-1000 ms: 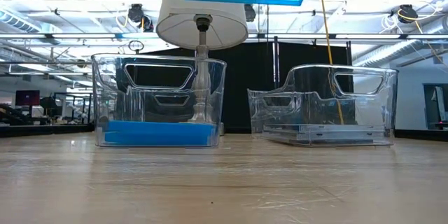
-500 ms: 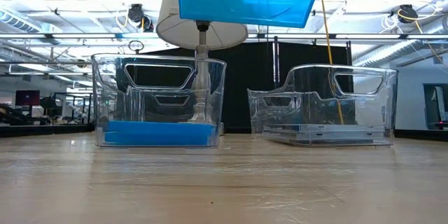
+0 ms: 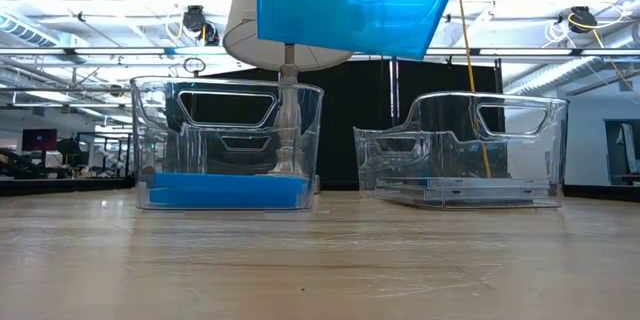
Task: Pick & place jewel cases by type
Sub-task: Put the blue CD case into the left transparent bin
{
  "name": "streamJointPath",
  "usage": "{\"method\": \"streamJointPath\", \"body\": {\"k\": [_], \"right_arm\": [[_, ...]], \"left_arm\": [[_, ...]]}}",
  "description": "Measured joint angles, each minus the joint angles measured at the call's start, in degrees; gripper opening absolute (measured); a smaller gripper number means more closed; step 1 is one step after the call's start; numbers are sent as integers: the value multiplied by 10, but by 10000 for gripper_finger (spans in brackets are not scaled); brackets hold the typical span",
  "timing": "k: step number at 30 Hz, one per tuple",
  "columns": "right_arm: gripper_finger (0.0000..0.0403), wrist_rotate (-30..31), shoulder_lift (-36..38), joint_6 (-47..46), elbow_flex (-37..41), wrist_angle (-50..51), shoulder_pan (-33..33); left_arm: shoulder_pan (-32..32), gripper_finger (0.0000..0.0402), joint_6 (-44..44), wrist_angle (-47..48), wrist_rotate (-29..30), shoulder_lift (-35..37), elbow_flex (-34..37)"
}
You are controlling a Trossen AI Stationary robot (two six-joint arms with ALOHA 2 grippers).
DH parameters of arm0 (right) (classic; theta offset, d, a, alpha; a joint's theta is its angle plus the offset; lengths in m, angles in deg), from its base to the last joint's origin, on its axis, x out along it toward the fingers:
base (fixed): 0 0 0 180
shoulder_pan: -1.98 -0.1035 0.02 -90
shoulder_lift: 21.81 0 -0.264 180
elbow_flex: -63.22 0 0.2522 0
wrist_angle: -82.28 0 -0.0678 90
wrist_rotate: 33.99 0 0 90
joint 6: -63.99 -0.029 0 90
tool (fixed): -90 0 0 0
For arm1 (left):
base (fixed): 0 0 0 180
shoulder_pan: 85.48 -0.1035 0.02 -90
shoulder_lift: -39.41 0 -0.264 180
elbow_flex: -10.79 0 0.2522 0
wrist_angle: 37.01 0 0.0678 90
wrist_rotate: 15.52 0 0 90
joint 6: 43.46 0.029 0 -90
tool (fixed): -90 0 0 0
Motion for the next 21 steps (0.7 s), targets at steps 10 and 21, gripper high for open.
{"method": "streamJointPath", "body": {"k": [10, 21], "right_arm": [[238, 176, -84, 10, 1, 30, 19], [218, 235, -80, 62, 1, -29, 24]], "left_arm": [[-26, 33, -4, -2, -7, 0, 0], [-42, 33, -5, -5, -30, -1, 0]]}}
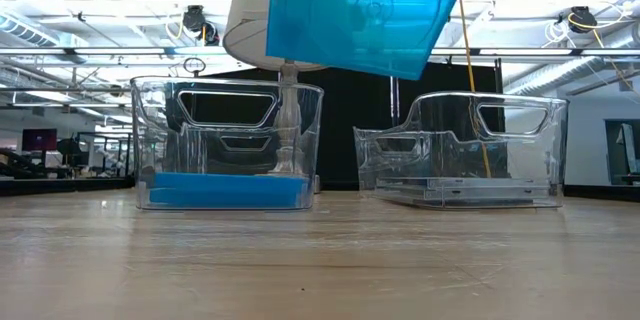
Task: Pick & place jewel cases by type
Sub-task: Put the blue CD case into the left transparent bin
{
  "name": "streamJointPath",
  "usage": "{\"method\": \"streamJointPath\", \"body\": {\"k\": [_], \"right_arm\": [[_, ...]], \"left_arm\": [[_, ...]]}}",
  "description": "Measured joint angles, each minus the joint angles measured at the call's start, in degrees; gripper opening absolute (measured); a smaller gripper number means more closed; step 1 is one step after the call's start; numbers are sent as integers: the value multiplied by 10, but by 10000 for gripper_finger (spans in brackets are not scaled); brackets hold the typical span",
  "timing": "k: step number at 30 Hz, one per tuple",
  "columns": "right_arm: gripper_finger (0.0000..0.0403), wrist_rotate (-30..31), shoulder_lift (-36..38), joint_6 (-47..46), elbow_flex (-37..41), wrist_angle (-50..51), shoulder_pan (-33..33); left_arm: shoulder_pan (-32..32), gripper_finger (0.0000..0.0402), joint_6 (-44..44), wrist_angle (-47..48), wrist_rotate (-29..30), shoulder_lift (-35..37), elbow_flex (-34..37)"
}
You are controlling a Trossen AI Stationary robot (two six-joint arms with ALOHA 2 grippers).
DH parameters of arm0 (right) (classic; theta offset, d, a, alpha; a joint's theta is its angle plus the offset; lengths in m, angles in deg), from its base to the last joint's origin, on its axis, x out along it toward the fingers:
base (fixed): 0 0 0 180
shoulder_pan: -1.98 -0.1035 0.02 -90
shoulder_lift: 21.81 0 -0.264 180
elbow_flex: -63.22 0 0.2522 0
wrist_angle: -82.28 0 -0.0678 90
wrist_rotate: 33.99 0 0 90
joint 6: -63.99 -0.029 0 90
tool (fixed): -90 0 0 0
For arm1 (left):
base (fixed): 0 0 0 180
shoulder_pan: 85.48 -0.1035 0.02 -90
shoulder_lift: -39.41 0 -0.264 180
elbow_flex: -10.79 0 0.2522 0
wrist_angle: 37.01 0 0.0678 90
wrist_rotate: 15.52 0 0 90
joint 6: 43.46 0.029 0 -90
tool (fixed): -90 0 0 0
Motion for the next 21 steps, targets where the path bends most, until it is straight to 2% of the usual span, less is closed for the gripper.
{"method": "streamJointPath", "body": {"k": [6, 10, 13, 16, 19, 21], "right_arm": [[220, -56, -3, -37, 0, 23, 26], [201, -101, -3, -78, 0, 68, 54], [161, -129, -3, -96, 0, 90, 66], [104, -145, -3, -97, 0, 87, 71], [40, -144, -3, -88, 0, 79, 70], [13, -144, -3, -86, 0, 80, 70]], "left_arm": [[1, 33, 5, -7, -1, 0, 0], [8, 33, 19, -18, 3, 0, 0], [10, 33, 31, -27, 3, 0, 0], [9, 33, 36, -30, 2, 0, 0], [9, 33, 31, -29, 2, 0, 0], [9, 33, 28, -32, 0, 0, 0]]}}
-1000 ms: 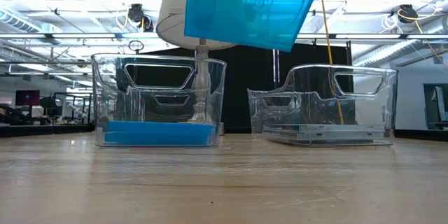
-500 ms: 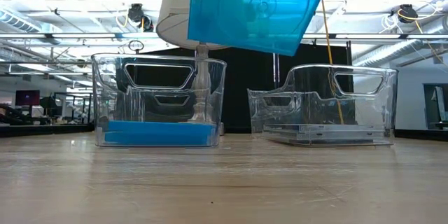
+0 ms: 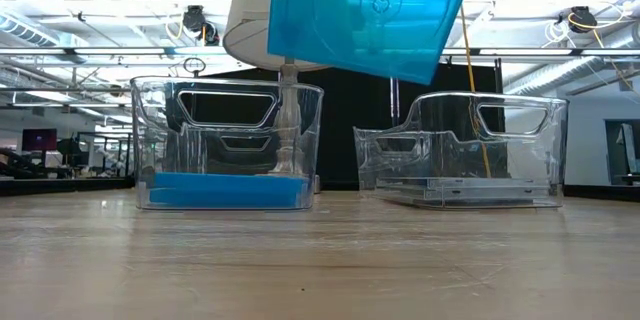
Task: Pick & place jewel cases by type
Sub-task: Put the blue CD case into the left transparent bin
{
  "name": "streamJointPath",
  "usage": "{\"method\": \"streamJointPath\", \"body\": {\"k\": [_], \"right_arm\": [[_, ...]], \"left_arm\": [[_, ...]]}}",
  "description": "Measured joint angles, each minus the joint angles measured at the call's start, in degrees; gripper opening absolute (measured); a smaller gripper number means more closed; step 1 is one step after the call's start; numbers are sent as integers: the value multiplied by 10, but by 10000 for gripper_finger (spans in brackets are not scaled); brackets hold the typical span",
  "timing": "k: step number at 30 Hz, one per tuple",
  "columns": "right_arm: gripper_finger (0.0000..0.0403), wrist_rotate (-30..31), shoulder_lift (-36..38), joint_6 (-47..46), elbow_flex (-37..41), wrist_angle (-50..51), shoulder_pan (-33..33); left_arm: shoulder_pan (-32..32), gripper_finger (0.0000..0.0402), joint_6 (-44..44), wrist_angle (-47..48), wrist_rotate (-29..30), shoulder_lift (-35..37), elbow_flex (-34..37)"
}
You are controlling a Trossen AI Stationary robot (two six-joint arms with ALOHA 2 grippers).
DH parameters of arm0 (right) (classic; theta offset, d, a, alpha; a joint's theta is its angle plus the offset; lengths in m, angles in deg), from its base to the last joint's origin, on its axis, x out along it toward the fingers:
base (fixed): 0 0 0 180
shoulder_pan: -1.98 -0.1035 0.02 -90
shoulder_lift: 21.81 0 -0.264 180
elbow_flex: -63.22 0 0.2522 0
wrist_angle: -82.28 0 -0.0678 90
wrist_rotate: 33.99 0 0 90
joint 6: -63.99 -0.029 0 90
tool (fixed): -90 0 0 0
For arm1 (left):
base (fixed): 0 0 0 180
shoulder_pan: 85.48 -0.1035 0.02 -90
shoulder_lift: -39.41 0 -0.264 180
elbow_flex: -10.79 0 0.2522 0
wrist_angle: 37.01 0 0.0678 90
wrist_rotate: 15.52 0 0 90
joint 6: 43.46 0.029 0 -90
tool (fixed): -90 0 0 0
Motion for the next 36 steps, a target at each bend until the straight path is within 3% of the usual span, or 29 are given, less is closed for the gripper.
{"method": "streamJointPath", "body": {"k": [9, 16, 22, 29, 36], "right_arm": [[5, -68, 13, -17, 0, -8, 1], [3, -164, 79, -4, 1, -27, 9], [2, -244, 178, 18, 16, -49, 29], [2, -249, 363, 43, 150, -216, 49], [2, -220, 564, 0, 354, -387, 76]], "left_arm": [[17, 49, 9, 2, -19, 1, 0], [68, 139, 39, 5, 31, 3, -2], [124, 213, -23, 29, 67, 0, 1], [174, 251, -104, 39, 44, 0, 0], [209, 250, -150, 40, 39, 0, 0]]}}
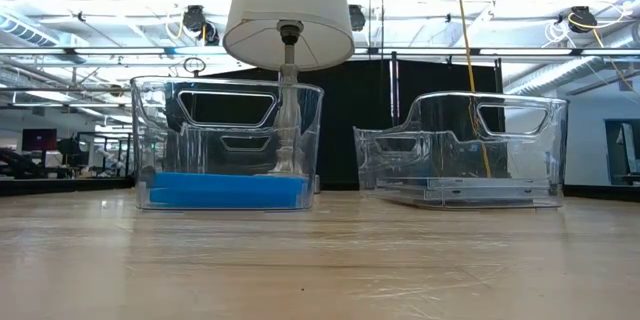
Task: Pick & place jewel cases by type
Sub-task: Put the blue CD case into the left transparent bin
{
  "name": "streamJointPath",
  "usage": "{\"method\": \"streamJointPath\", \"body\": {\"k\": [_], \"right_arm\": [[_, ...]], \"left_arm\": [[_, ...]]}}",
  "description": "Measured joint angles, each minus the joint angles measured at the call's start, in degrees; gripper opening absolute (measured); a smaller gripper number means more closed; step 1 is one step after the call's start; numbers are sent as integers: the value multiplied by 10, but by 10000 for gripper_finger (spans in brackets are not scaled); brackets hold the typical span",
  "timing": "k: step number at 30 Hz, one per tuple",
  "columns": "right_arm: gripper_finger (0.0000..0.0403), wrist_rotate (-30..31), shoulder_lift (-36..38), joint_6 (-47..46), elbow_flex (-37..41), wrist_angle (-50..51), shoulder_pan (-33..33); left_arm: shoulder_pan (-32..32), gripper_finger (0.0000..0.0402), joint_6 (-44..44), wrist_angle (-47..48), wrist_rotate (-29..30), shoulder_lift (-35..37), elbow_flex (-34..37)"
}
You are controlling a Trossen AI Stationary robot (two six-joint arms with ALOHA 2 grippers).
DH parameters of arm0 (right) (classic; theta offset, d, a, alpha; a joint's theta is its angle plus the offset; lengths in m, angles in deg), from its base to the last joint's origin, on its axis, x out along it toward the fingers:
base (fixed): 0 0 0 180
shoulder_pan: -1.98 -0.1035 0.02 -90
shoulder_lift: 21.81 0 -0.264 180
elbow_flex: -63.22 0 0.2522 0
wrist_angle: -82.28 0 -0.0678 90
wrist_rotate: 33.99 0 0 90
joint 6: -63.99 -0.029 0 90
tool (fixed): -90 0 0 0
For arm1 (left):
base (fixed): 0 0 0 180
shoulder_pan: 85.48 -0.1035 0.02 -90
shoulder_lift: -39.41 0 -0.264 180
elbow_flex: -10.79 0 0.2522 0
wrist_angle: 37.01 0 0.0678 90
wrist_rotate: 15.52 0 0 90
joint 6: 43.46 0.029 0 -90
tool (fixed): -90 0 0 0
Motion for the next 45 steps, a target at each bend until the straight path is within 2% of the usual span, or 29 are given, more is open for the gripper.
{"method": "streamJointPath", "body": {"k": [4, 9, 13, 17, 23, 28, 32, 35, 40, 45], "right_arm": [[2, 25, 67, -50, 113, -132, 22], [2, 3, 81, -146, 234, -289, 45], [2, -39, 37, -201, 302, -420, 53], [3, -35, -57, -248, 328, -532, 54], [3, -28, -238, -309, 272, -660, 66], [3, -72, -348, -305, 179, -666, 84], [4, -115, -406, -340, 116, -619, 106], [4, -110, -439, -389, 89, -575, 123], [4, -84, -491, -475, 74, -563, 154], [4, -79, -541, -501, 41, -565, 176]], "left_arm": [[10, 243, -18, 0, 0, 0, 0], [12, 237, -43, 1, 0, 0, 0], [12, 238, -57, 3, 0, 0, 0], [15, 237, -61, 3, -19, 0, 0], [16, 227, -62, 3, -25, 0, 0], [18, 217, -74, 12, -25, 0, 0], [25, 210, -98, 39, -26, 0, 0], [32, 204, -101, 59, -26, 0, -1], [43, 193, -110, 81, -26, 0, -1], [53, 180, -135, 105, -24, 0, -1]]}}
